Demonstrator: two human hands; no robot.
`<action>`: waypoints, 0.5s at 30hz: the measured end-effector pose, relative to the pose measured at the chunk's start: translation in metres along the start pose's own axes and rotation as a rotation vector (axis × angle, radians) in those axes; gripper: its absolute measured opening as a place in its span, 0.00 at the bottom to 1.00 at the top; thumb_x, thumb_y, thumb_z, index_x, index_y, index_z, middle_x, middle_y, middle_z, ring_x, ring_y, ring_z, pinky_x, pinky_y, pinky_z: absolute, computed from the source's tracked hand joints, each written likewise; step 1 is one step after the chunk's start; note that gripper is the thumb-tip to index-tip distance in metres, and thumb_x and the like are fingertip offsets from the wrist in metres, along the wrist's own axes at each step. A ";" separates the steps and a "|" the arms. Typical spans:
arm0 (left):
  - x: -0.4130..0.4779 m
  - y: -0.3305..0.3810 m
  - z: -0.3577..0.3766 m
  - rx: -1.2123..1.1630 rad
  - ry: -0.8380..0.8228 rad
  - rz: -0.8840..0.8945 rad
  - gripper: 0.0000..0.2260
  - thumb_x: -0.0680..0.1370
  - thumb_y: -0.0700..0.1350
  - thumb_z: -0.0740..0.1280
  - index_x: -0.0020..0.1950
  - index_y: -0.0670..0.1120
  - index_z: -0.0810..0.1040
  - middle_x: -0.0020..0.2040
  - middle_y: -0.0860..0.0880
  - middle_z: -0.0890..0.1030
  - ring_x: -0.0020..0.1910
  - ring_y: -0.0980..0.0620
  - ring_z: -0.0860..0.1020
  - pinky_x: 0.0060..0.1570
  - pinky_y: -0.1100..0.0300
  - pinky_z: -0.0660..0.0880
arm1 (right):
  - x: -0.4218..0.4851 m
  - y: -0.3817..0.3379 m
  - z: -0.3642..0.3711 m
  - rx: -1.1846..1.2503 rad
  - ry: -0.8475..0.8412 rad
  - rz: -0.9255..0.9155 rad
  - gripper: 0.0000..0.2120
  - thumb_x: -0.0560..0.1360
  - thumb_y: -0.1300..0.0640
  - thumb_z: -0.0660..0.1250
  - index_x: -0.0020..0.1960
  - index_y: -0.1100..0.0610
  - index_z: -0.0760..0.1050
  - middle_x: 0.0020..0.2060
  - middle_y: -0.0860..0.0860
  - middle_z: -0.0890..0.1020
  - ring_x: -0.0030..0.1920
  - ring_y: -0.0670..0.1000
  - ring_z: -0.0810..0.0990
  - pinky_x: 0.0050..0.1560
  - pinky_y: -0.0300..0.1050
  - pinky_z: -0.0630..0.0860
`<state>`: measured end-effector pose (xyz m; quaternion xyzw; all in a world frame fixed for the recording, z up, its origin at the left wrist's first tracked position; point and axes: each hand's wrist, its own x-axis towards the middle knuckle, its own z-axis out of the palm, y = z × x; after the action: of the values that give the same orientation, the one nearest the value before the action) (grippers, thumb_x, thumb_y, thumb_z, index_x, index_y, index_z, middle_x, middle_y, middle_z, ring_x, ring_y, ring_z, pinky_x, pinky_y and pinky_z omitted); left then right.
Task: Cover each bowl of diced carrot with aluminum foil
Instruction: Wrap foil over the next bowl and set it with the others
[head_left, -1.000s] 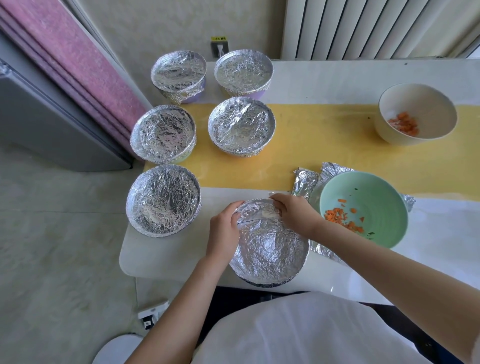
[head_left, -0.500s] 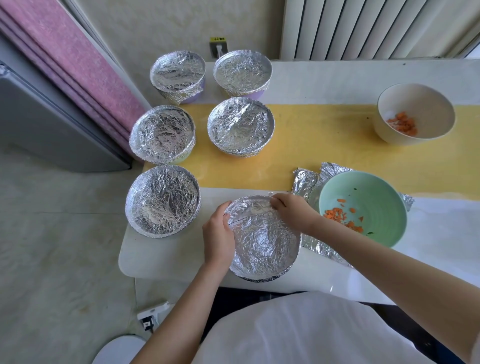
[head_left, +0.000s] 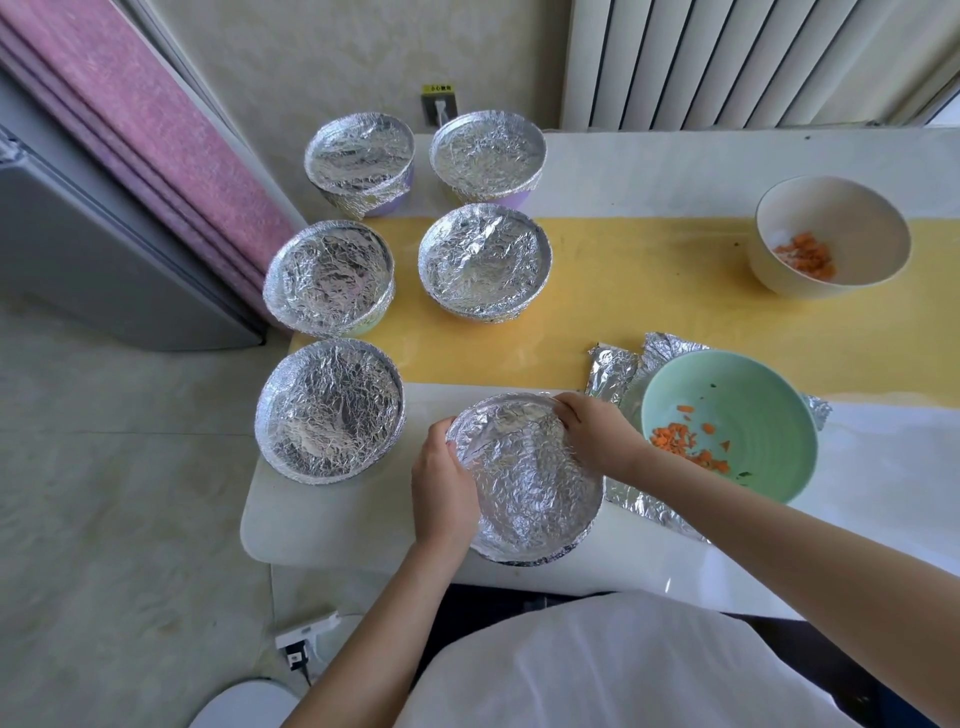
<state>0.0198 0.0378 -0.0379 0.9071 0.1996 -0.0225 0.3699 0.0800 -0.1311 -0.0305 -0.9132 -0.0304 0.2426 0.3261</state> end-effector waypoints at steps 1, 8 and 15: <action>0.002 0.000 -0.001 0.031 -0.011 0.005 0.14 0.82 0.39 0.53 0.66 0.44 0.71 0.57 0.45 0.79 0.53 0.45 0.76 0.46 0.61 0.67 | 0.000 0.001 0.000 -0.007 0.014 -0.006 0.16 0.82 0.59 0.52 0.37 0.57 0.66 0.31 0.52 0.71 0.35 0.54 0.70 0.36 0.44 0.63; 0.025 0.013 -0.008 0.011 -0.177 0.184 0.14 0.82 0.40 0.56 0.65 0.43 0.74 0.60 0.46 0.79 0.57 0.48 0.76 0.47 0.73 0.66 | 0.003 0.002 0.007 -0.044 0.053 -0.068 0.11 0.81 0.62 0.53 0.45 0.63 0.72 0.35 0.61 0.76 0.35 0.60 0.74 0.35 0.49 0.65; 0.026 0.018 -0.009 0.031 -0.150 0.240 0.14 0.79 0.33 0.59 0.62 0.42 0.77 0.53 0.43 0.82 0.49 0.45 0.80 0.44 0.65 0.71 | 0.011 -0.011 0.001 -0.067 -0.004 -0.200 0.15 0.82 0.56 0.53 0.62 0.61 0.73 0.47 0.57 0.82 0.45 0.58 0.80 0.43 0.44 0.70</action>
<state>0.0498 0.0417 -0.0244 0.9258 0.0612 -0.0490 0.3698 0.0901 -0.1199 -0.0290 -0.9154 -0.1300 0.2097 0.3180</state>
